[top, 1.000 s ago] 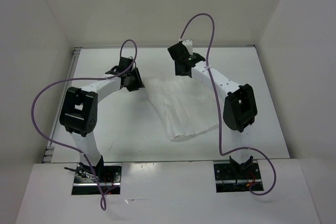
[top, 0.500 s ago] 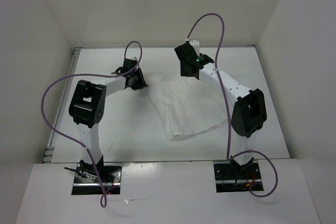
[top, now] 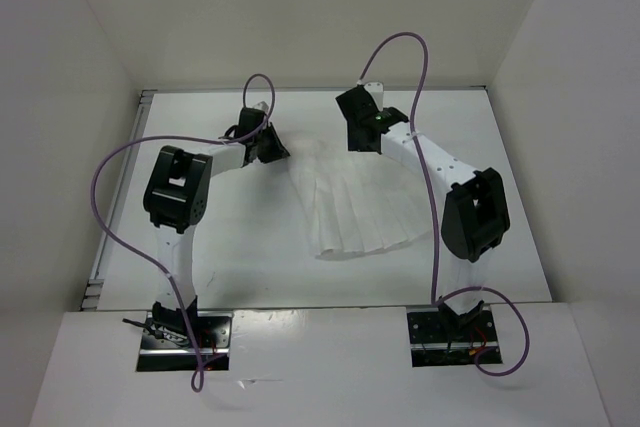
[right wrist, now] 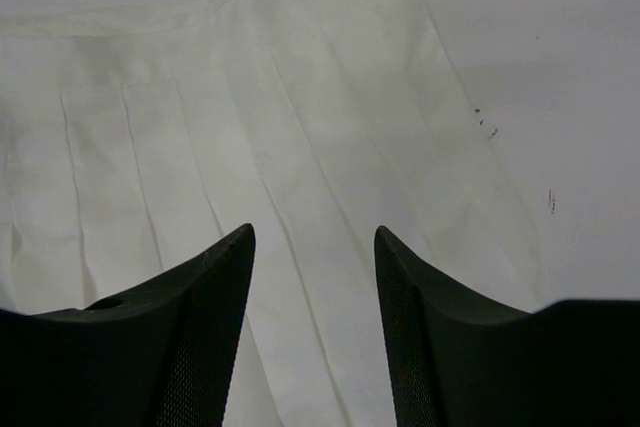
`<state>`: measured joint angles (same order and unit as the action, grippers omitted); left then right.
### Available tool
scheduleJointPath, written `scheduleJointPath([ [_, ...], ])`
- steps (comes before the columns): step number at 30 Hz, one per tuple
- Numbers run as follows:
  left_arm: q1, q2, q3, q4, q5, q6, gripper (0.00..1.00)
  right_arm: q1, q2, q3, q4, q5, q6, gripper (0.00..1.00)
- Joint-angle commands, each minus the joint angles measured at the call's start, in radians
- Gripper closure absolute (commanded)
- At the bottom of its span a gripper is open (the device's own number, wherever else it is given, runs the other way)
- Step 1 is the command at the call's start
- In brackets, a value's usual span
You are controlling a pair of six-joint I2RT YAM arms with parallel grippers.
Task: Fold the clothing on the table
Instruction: Flatten the skirt out
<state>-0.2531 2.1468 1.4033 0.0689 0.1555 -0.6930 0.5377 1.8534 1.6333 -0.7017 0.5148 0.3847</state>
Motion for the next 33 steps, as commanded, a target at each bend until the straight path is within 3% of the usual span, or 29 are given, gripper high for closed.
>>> scheduleJointPath([
  [1, -0.021, 0.076, 0.014, 0.014, 0.058, -0.031, 0.91, -0.028, -0.077, -0.026, 0.024, 0.001, 0.011, 0.43],
  [2, -0.021, 0.076, 0.014, 0.025, 0.068, -0.031, 1.0, -0.039, -0.077, -0.036, 0.024, -0.01, 0.02, 0.45],
  [8, -0.034, 0.026, -0.039, 0.025, 0.122, -0.028, 1.0, -0.082, -0.125, -0.078, 0.044, -0.03, 0.02, 0.46],
  [14, -0.034, -0.224, -0.212, -0.164, 0.138, 0.0, 1.0, -0.114, -0.135, -0.114, 0.044, -0.03, 0.054, 0.47],
  [20, -0.034, -0.537, -0.391, -0.343, -0.037, -0.043, 1.0, -0.151, -0.102, -0.138, 0.076, -0.088, 0.02, 0.47],
  [23, -0.034, -0.561, -0.4, -0.406, -0.098, -0.043, 1.0, -0.162, -0.041, -0.11, 0.085, -0.079, 0.002, 0.53],
  [28, -0.034, -0.518, -0.337, -0.429, -0.112, -0.034, 1.0, -0.208, 0.09, -0.067, 0.039, -0.07, 0.023, 0.81],
  [33, -0.011, -0.467, -0.277, -0.419, -0.1, -0.034, 1.0, -0.208, 0.177, -0.076, 0.012, -0.154, 0.042, 0.89],
])
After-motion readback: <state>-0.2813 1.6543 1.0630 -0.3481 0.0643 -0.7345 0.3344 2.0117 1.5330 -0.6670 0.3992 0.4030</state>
